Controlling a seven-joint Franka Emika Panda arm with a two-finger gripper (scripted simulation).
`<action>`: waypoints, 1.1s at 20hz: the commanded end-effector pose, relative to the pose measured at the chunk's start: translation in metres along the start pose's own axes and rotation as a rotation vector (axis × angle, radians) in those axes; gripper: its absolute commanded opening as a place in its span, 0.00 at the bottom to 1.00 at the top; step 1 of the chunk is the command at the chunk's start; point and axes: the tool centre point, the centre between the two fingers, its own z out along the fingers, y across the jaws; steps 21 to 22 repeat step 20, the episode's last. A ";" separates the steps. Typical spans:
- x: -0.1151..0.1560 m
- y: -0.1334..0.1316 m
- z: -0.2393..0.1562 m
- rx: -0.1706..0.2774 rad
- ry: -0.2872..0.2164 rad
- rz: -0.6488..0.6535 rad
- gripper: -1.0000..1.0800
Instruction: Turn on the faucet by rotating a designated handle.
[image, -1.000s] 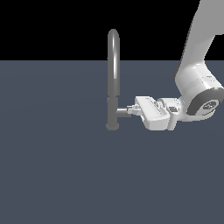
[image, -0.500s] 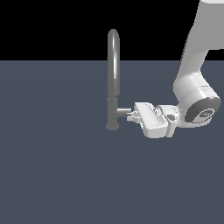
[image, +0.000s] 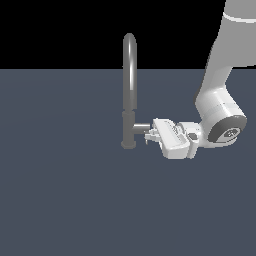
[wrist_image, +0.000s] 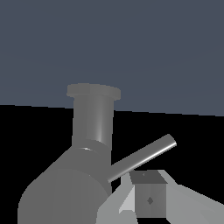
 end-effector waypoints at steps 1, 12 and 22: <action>0.032 0.006 0.000 0.014 0.010 0.039 0.00; 0.033 -0.012 -0.001 0.008 0.004 0.023 0.00; 0.055 -0.019 -0.001 0.014 0.009 0.042 0.00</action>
